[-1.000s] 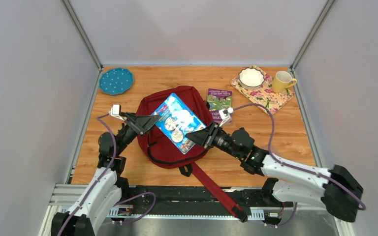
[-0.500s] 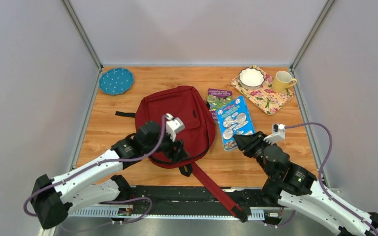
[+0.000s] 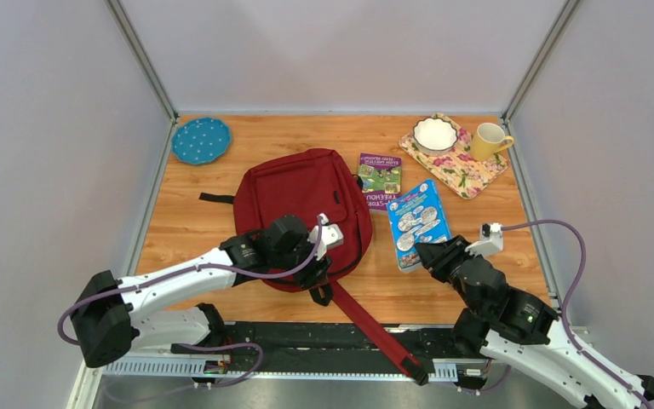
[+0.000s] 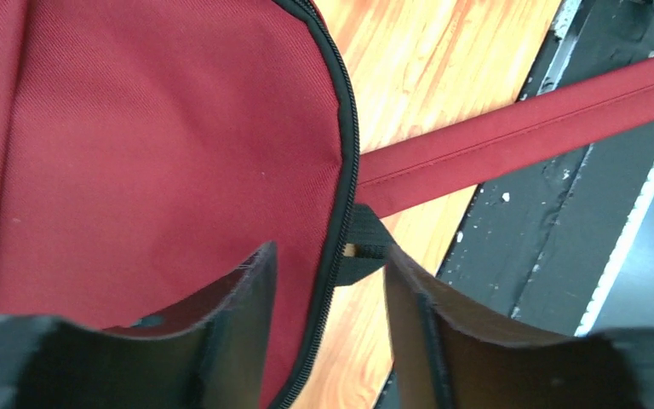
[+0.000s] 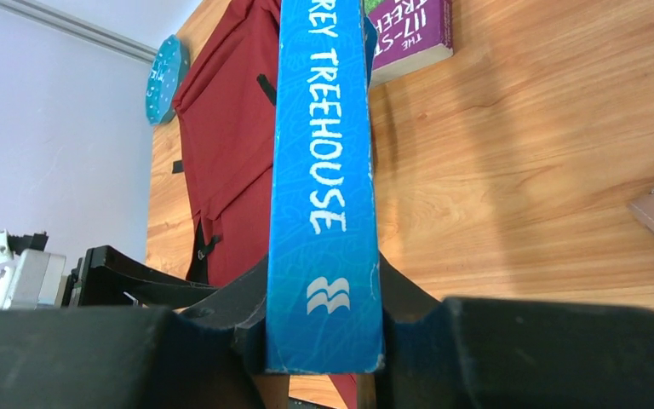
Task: Pack the student bag
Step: Place the book in the student bag.
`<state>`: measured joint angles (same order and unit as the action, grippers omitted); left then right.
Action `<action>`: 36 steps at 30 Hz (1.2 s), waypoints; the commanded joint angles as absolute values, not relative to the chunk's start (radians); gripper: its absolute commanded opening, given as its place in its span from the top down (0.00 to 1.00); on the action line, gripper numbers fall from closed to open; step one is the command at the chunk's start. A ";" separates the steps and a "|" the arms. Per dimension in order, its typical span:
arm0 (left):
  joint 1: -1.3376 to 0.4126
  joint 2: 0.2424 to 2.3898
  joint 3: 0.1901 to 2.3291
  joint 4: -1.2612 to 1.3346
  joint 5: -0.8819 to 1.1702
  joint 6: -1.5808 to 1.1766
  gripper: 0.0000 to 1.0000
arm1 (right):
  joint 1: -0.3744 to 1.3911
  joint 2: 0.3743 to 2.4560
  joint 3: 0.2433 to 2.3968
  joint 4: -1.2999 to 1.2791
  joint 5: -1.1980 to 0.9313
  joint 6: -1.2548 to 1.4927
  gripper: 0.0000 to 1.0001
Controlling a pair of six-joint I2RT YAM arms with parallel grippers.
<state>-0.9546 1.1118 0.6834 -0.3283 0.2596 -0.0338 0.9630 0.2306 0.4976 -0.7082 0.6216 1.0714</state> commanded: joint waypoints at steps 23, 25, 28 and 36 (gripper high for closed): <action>-0.962 1.206 0.765 -0.327 0.265 -0.005 0.87 | 0.963 0.270 0.514 -0.581 0.595 1.109 1.00; -0.962 1.210 0.768 -0.328 0.264 -0.006 0.97 | 0.963 0.268 0.514 -0.584 0.595 1.111 1.00; -0.963 1.206 0.770 -0.334 0.241 -0.014 1.00 | 0.963 0.267 0.514 -0.587 0.594 1.111 1.00; -0.962 1.065 0.770 -0.259 0.035 -0.058 1.00 | 0.963 0.252 0.534 -0.594 0.540 1.098 1.00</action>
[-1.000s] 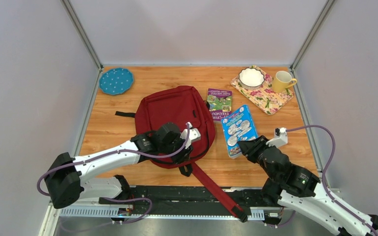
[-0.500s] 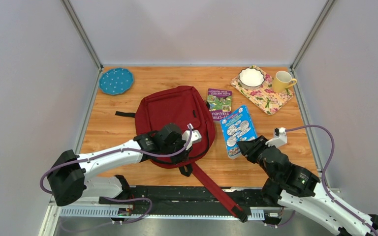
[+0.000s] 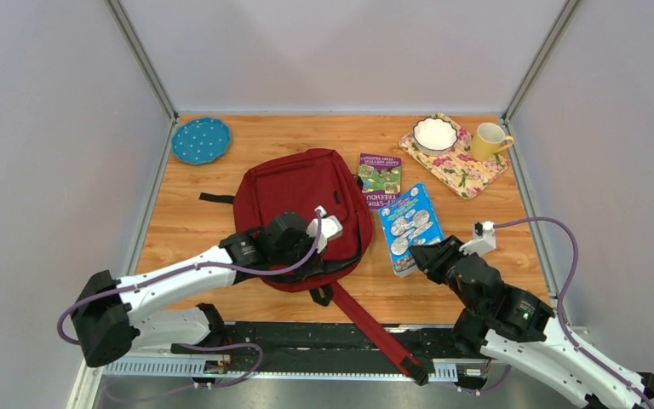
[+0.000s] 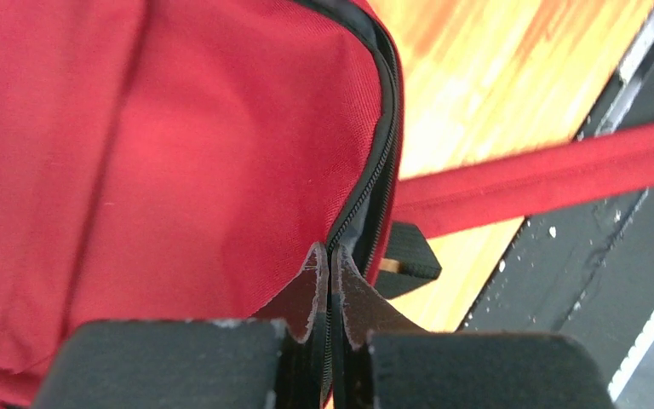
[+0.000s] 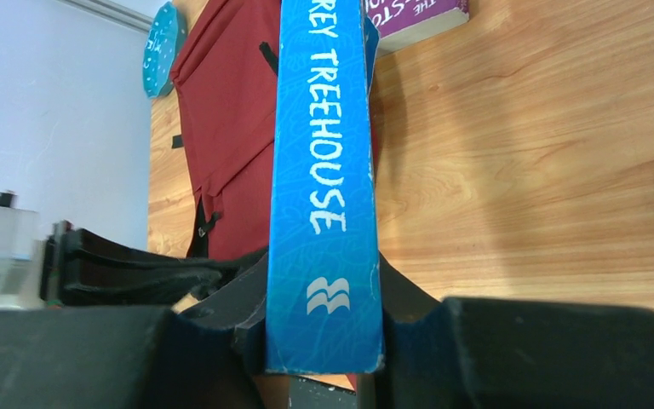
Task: Pack the student bag
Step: Place the book in the student bag.
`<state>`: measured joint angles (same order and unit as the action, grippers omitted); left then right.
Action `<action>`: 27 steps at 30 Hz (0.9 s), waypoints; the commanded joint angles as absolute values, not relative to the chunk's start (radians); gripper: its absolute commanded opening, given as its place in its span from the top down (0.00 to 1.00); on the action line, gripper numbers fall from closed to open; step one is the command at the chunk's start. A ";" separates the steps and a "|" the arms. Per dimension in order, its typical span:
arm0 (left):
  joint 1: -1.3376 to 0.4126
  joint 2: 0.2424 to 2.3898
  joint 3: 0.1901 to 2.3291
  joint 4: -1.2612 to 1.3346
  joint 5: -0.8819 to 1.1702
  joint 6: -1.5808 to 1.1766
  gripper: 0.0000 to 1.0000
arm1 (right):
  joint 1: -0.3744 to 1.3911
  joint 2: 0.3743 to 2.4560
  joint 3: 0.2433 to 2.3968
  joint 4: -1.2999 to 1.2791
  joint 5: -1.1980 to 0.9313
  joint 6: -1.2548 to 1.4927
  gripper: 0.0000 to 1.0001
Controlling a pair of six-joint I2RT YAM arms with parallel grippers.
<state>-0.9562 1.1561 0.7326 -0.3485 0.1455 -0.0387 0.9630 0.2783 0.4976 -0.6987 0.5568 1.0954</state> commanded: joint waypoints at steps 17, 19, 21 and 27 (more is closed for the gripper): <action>-0.962 1.003 0.954 -0.252 -0.218 -0.060 1.00 | 0.963 0.003 0.629 -0.825 0.249 1.249 1.00; -0.962 0.989 0.960 -0.221 -0.215 -0.066 1.00 | 0.963 -0.020 0.626 -0.821 0.198 1.270 1.00; -0.962 0.966 0.953 -0.190 -0.212 -0.072 1.00 | 0.963 -0.008 0.615 -0.795 0.155 1.273 1.00; -0.962 0.907 0.905 -0.065 -0.153 -0.060 1.00 | 0.963 0.172 0.522 -0.484 -0.087 1.285 1.00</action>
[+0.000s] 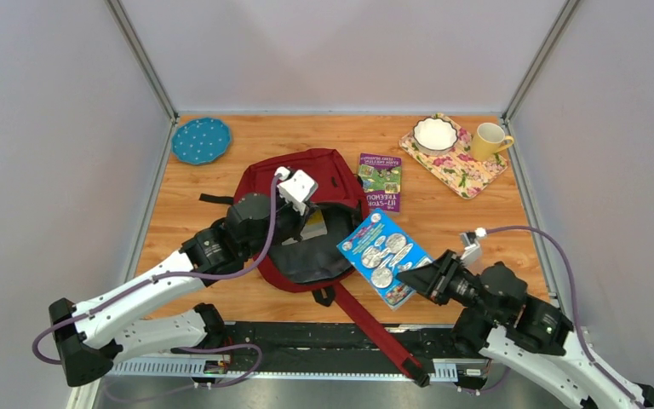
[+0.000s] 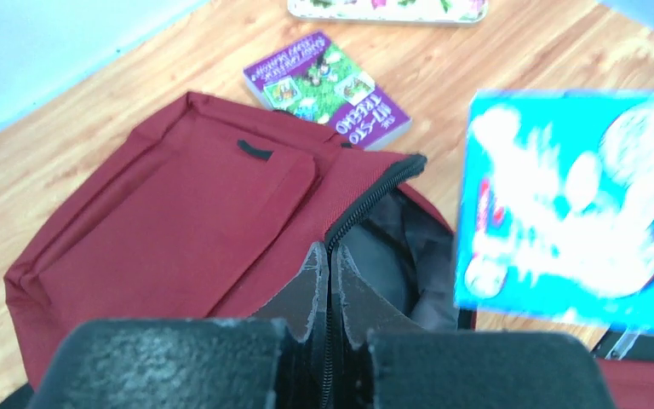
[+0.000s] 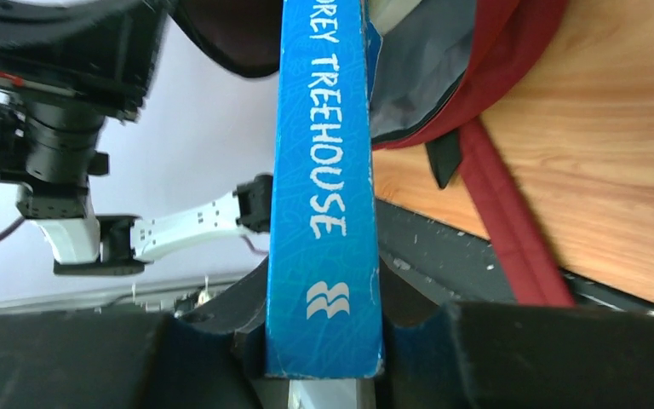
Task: Pack the student bag
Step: Place the book in the student bag.
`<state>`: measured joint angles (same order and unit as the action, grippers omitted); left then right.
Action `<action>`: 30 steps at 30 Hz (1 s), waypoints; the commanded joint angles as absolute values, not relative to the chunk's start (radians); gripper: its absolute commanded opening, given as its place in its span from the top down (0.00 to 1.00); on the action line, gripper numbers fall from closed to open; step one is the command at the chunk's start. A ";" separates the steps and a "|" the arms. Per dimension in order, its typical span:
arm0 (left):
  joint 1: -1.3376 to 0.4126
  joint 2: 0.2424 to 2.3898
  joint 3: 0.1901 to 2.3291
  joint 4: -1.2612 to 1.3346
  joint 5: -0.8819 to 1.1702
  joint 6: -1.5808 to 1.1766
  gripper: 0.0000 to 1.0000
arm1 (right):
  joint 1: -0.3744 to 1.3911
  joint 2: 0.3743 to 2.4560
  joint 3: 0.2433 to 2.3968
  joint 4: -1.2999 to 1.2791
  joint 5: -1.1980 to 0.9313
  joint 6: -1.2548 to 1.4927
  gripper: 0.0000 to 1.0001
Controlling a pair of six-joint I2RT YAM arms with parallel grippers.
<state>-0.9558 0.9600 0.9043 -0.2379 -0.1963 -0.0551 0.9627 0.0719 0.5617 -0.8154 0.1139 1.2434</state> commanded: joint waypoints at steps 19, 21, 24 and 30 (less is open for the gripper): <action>-0.962 0.856 0.790 0.051 -0.095 -0.083 1.00 | 0.962 0.900 0.334 0.576 -0.106 1.532 1.00; -0.962 0.856 0.790 0.048 -0.094 -0.086 1.00 | 0.956 0.961 0.362 0.609 -0.092 1.528 1.00; -0.962 0.848 0.787 0.052 -0.092 -0.091 1.00 | 0.950 1.116 0.417 0.670 -0.074 1.540 1.00; -0.962 0.845 0.792 0.006 -0.161 -0.138 1.00 | 0.942 1.452 0.489 1.023 -0.002 1.597 1.00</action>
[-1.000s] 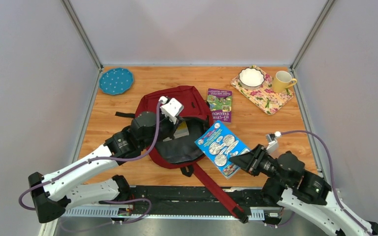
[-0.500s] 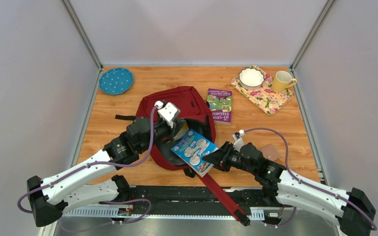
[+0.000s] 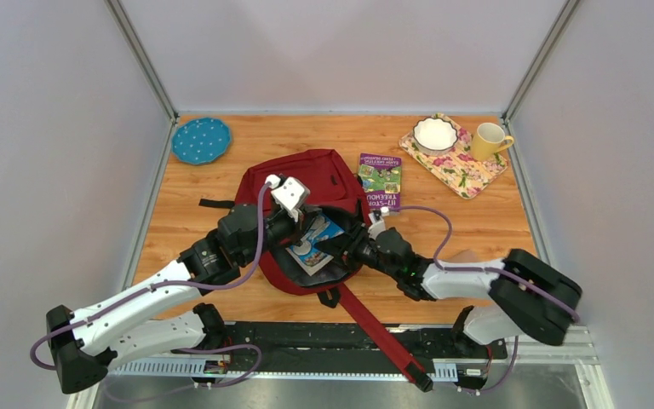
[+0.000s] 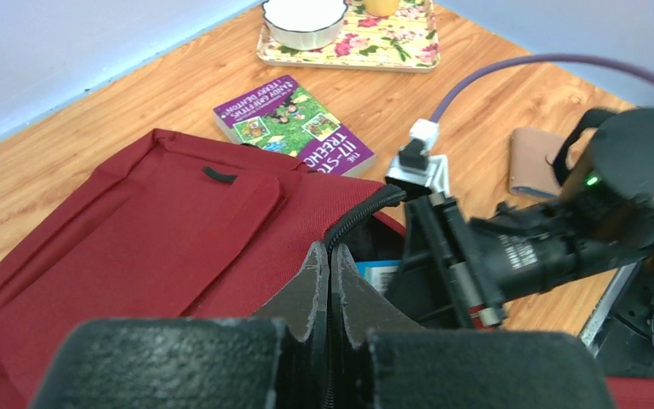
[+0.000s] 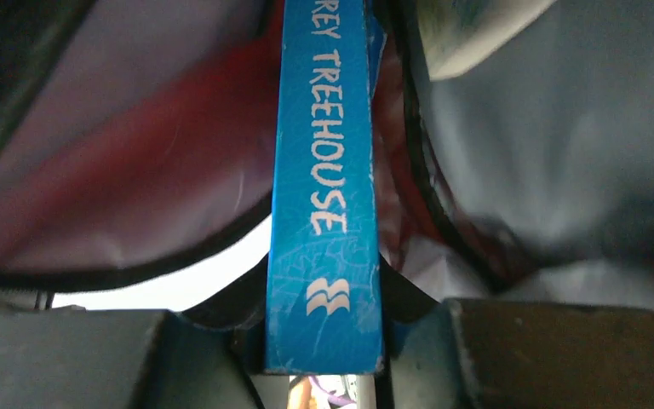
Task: Pack the student bag
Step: Place the book in the student bag.
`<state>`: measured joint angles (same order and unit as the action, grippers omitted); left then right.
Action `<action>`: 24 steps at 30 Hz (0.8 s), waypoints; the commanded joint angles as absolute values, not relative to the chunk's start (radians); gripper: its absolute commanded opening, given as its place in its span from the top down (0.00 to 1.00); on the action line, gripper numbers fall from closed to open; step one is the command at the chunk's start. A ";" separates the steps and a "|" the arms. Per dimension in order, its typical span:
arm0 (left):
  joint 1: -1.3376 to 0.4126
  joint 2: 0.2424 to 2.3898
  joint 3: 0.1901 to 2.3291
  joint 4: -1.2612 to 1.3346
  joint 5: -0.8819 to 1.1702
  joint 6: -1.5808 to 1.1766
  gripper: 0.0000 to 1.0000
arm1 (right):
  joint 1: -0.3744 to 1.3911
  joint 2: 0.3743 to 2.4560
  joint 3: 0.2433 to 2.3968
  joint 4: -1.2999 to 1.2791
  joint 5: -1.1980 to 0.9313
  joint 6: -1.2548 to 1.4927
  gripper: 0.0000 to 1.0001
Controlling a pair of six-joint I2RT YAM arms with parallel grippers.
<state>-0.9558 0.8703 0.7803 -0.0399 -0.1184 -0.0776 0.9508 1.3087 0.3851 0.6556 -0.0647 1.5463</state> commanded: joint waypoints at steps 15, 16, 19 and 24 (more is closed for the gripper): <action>-0.960 0.845 0.764 0.005 -0.160 -0.187 1.00 | 1.032 1.778 0.700 0.739 0.411 1.571 0.69; -0.963 0.844 0.765 0.005 -0.158 -0.184 1.00 | 1.034 1.779 0.671 0.742 0.381 1.571 0.66; -0.960 0.842 0.759 0.005 -0.153 -0.176 1.00 | 1.039 1.750 0.598 0.797 0.365 1.572 0.48; -0.960 0.839 0.747 0.015 -0.143 -0.176 1.00 | 1.038 1.671 0.535 0.758 0.304 1.540 0.20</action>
<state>-0.9558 0.8528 0.7460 -0.0410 -0.1593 -0.1627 1.0336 1.7554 0.5537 0.7254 0.3286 1.5669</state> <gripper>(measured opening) 0.008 0.777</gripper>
